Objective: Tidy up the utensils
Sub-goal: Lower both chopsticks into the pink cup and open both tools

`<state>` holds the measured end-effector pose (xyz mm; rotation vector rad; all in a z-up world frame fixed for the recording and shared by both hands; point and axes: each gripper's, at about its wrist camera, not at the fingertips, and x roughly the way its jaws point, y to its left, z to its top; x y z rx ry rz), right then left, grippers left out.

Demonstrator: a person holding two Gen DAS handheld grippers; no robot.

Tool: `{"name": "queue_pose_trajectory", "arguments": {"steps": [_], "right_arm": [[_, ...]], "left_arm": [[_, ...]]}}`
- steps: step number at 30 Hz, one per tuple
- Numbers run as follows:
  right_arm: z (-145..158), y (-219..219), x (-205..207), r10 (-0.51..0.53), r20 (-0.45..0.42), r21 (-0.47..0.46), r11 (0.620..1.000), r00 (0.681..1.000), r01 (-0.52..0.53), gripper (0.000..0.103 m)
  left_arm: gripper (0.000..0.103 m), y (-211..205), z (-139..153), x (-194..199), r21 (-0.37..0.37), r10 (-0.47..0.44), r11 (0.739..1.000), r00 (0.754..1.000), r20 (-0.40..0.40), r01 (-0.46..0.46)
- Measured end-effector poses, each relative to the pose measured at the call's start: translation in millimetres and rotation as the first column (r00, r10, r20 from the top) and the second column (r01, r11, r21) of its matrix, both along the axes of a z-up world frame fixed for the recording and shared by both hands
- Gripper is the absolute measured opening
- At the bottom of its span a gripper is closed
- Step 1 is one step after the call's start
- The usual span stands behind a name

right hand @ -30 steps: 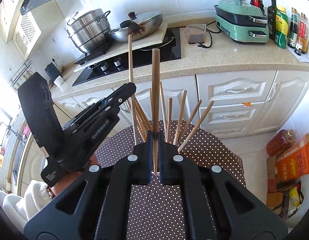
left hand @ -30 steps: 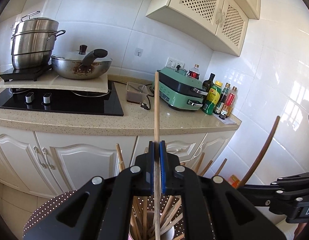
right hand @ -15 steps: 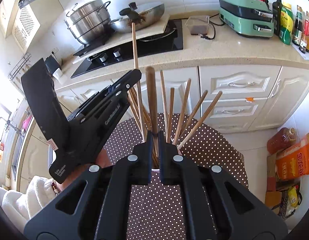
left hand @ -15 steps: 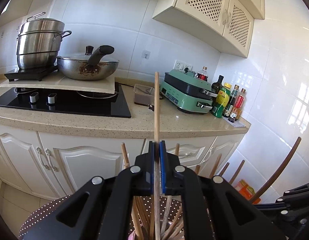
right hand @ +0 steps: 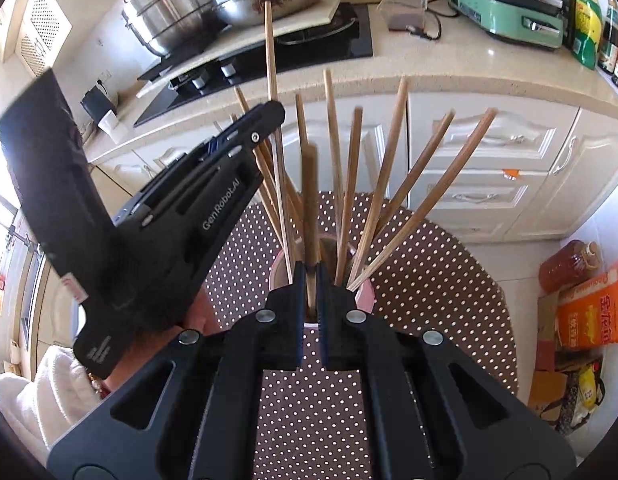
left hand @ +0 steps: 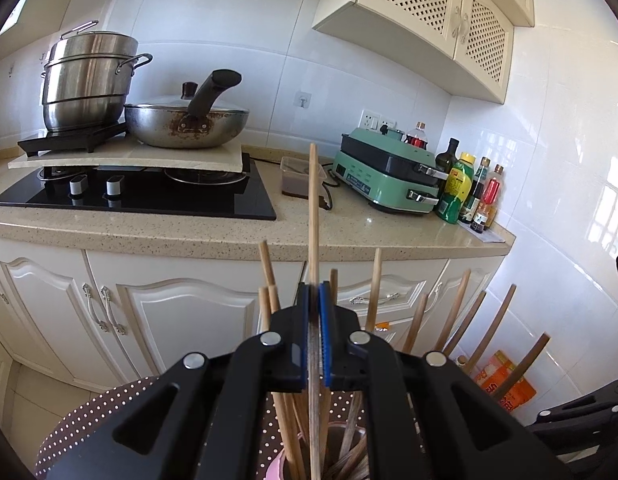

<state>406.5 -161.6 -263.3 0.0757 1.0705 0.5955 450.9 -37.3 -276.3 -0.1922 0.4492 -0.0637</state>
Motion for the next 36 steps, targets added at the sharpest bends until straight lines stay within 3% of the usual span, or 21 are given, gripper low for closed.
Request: {"name": "queue_pose_trajectory", "arguments": {"steps": [17, 36], "right_arm": [[-36.7, 0.6, -1.8, -0.026, -0.072, -0.018, 1.0, 0.997, 0.025, 0.006], [-41.1, 3.7, 0.5, -0.054, -0.068, -0.013, 0.998, 0.996, 0.054, 0.006]], "left_arm": [[0.005, -1.7, -26.4, -20.3, 0.003, 0.016, 1.0, 1.0, -0.014, -0.016], [0.006, -6.1, -44.8, -56.5, 0.016, -0.019, 1.0, 0.997, -0.08, 0.021]]}}
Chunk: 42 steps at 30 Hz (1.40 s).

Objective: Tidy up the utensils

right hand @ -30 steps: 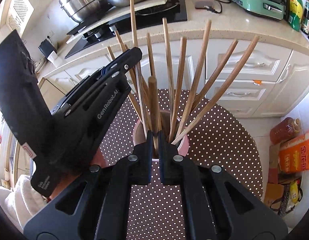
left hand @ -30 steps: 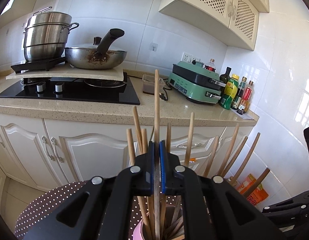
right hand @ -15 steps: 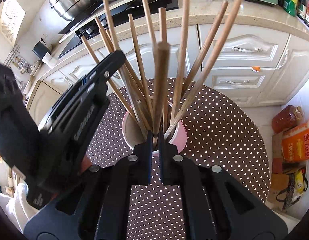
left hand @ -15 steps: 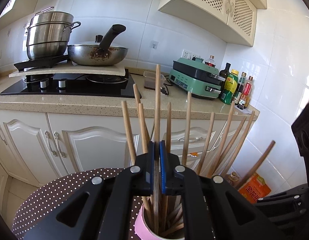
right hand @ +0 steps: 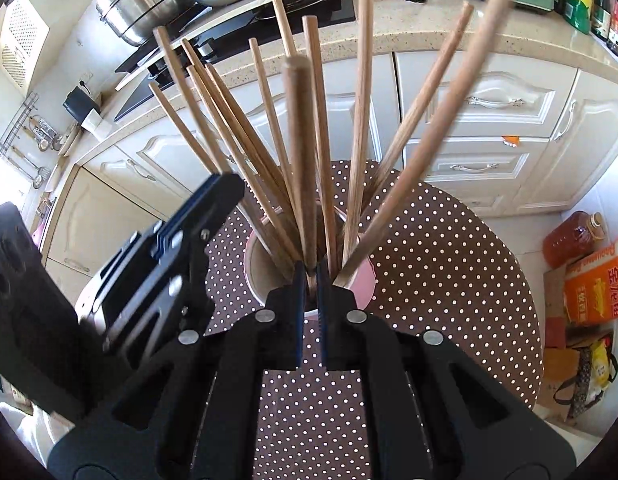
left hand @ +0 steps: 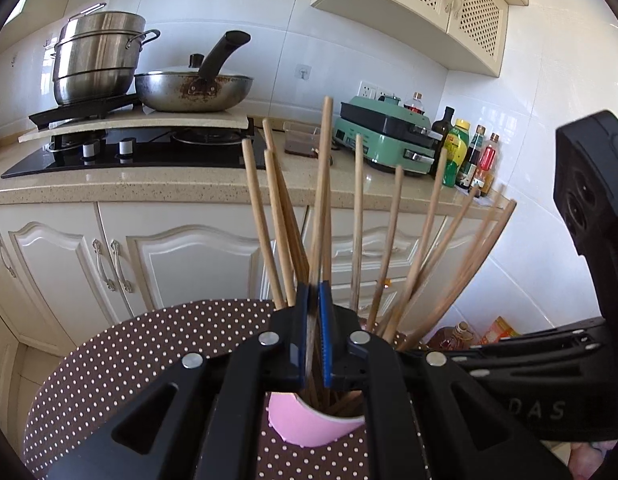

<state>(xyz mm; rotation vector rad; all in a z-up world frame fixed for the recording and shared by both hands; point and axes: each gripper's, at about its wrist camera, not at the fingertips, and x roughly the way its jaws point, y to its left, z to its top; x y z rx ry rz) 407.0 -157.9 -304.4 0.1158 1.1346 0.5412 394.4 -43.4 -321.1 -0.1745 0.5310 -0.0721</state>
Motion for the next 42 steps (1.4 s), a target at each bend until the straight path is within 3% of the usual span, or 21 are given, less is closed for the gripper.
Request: {"name": "queue_pose_trajectory", "arguments": {"steps": [7, 11, 15, 18, 22, 23, 31, 42], "right_arm": [[-1.2, -2.2, -6.6, -0.022, 0.001, 0.006, 1.0, 1.0, 0.022, 0.006], [3.7, -4.8, -11.7, -0.046, 0.016, -0.001, 0.999, 0.999, 0.046, 0.007], [12.7, -5.7, -20.4, -0.063, 0.042, -0.01, 0.998, 0.997, 0.064, 0.01], [20.4, -7.8, -29.1, -0.081, 0.062, -0.01, 0.997, 0.995, 0.082, 0.022], [33.6, -11.8, -44.7, -0.116, 0.096, -0.005, 0.993, 0.989, 0.117, 0.045], [38.8, -13.6, -51.0, -0.129, 0.107, -0.001, 0.991, 0.986, 0.13, 0.046], [84.7, -16.3, -100.3, -0.202, 0.212, 0.01, 0.979, 0.956, 0.204, 0.047], [164.3, -19.6, -199.0, -0.249, 0.415, 0.05, 0.967, 0.875, 0.252, 0.052]], "left_arm": [[0.009, -1.1, -2.4, -8.1, 0.009, -0.038, 0.999, 0.997, -0.06, 0.039], [0.027, 1.7, 1.5, -16.9, 0.014, -0.039, 0.999, 0.996, -0.086, 0.04], [0.036, 6.1, 10.3, -28.8, 0.031, -0.043, 0.998, 0.994, -0.1, 0.047], [0.041, 10.8, 19.3, -38.5, 0.038, -0.042, 0.998, 0.994, -0.1, 0.046], [0.05, 24.0, 34.0, -52.6, 0.033, -0.023, 0.999, 0.991, -0.129, 0.028], [0.05, 27.1, 38.3, -56.2, 0.035, -0.02, 0.999, 0.991, -0.134, 0.025], [0.053, 43.1, 86.8, -99.9, 0.082, -0.033, 0.996, 0.997, -0.069, 0.039], [0.062, 42.8, 149.8, -169.9, 0.126, -0.043, 0.991, 0.999, 0.008, 0.041]]}}
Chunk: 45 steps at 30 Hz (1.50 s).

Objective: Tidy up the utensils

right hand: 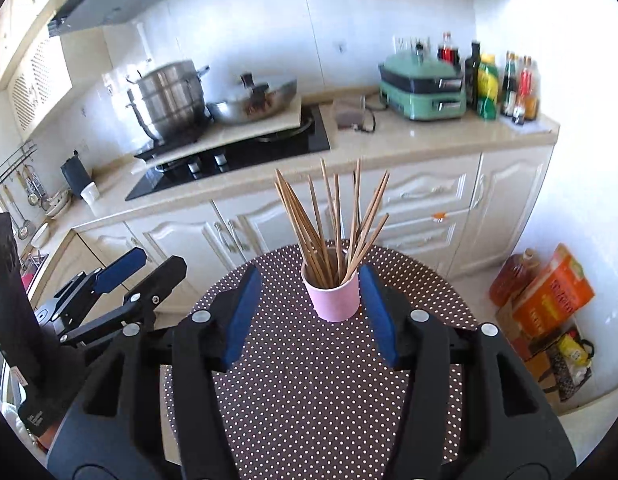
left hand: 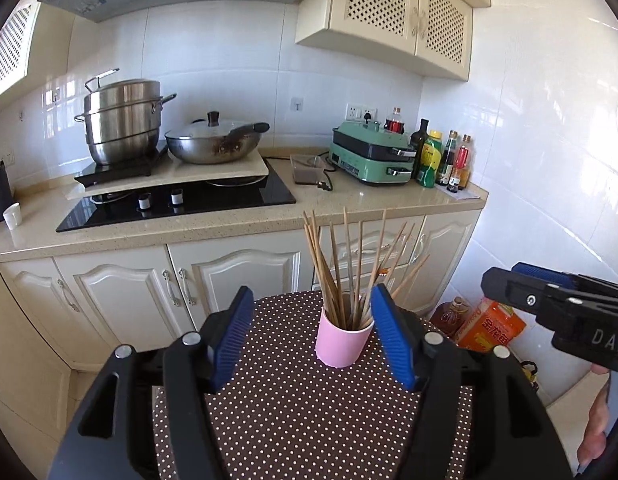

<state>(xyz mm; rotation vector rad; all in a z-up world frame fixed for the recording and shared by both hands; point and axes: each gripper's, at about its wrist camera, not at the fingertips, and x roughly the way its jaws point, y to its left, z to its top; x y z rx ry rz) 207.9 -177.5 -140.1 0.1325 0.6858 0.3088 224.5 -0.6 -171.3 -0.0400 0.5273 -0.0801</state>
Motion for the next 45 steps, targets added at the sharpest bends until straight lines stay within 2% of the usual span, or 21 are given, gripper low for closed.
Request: {"name": "queue_pose_trajectory", "arguments": {"steps": [5, 9, 13, 17, 22, 29, 37, 41, 45], "right_arm": [[27.5, -3.6, -38.7, 0.026, 0.101, -0.039, 0.999, 0.995, -0.022, 0.061], [46.3, -11.8, -69.7, 0.068, 0.165, -0.055, 0.997, 0.984, -0.059, 0.068], [62.2, -28.9, -99.8, 0.101, 0.195, -0.072, 0.993, 0.976, -0.088, 0.075], [76.1, -46.3, -130.9, 0.108, 0.23, -0.083, 0.992, 0.967, -0.091, 0.075], [92.0, -60.3, -164.6, 0.1, 0.273, -0.086, 0.993, 0.957, -0.079, 0.079], [113.4, -65.7, -208.3, 0.095, 0.327, -0.076, 0.994, 0.94, -0.074, 0.082], [129.9, -49.3, -258.8, 0.069, 0.39, -0.075, 0.996, 0.918, -0.043, 0.083], [135.6, -41.5, -277.2, 0.052, 0.409, -0.065, 0.997, 0.911, -0.028, 0.087], [140.3, -35.5, -289.6, 0.042, 0.421, -0.059, 0.998, 0.906, -0.018, 0.087]], "left_arm": [[0.063, -5.9, 30.8, -37.0, 0.02, 0.038, 0.999, 0.998, 0.054, -0.039], [0.068, -17.9, 53.9, -73.1, 0.015, 0.078, 0.997, 0.991, 0.111, -0.081], [0.071, -38.4, 69.5, -108.8, -0.004, 0.108, 0.994, 0.985, 0.132, -0.108], [0.074, -60.3, 82.8, -146.1, -0.011, 0.116, 0.993, 0.981, 0.154, -0.116], [0.074, -79.8, 100.0, -190.6, 0.027, 0.116, 0.992, 0.975, 0.188, -0.123], [0.082, -80.6, 124.9, -240.2, 0.031, 0.133, 0.989, 0.959, 0.251, -0.145], [0.082, -64.4, 149.7, -283.5, 0.054, 0.113, 0.99, 0.951, 0.289, -0.134], [0.082, -56.0, 161.0, -304.8, 0.079, 0.105, 0.988, 0.942, 0.317, -0.136], [0.082, -48.7, 165.7, -316.1, 0.072, 0.1, 0.989, 0.942, 0.319, -0.13]]}}
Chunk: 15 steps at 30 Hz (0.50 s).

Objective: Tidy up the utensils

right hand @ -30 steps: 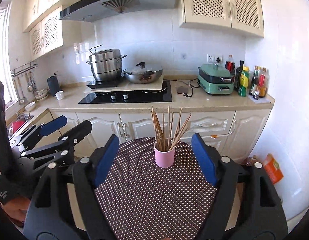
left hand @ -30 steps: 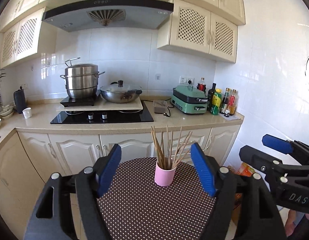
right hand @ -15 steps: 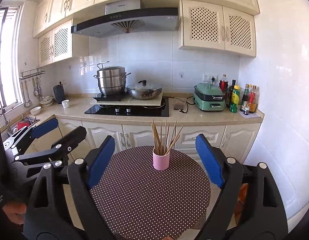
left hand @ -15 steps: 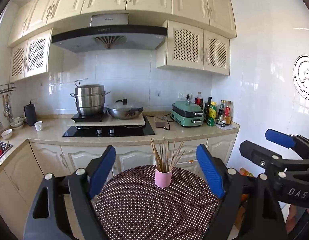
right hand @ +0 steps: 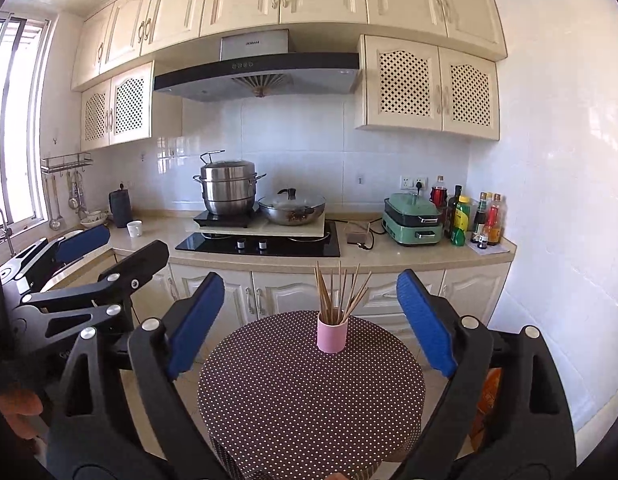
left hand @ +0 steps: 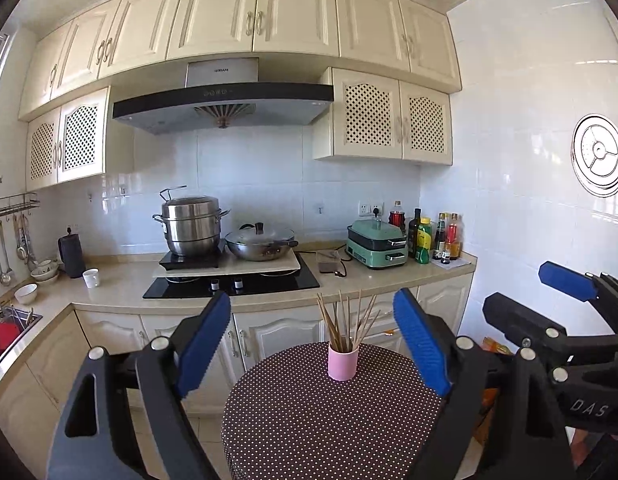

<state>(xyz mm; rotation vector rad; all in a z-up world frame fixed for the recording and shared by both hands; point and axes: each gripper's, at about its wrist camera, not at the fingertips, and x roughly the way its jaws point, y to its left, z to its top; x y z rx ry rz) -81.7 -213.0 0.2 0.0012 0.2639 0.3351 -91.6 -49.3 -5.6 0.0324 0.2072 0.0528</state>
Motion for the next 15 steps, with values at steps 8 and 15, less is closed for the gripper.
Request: {"name": "queue_pose_trajectory", "arguments": {"steps": [8, 15], "right_arm": [[8.1, 9.9, -15.3, -0.024, 0.033, -0.012, 1.0, 0.999, 0.025, 0.088], [8.3, 11.1, -21.7, -0.028, 0.043, -0.017, 0.999, 0.999, 0.029, 0.09]], "left_arm": [[0.082, 11.0, 9.3, -11.9, 0.0, -0.017, 1.0, 0.999, 0.036, 0.017], [0.083, 10.2, 14.9, -17.2, 0.018, -0.017, 1.0, 0.998, 0.065, 0.016]]}}
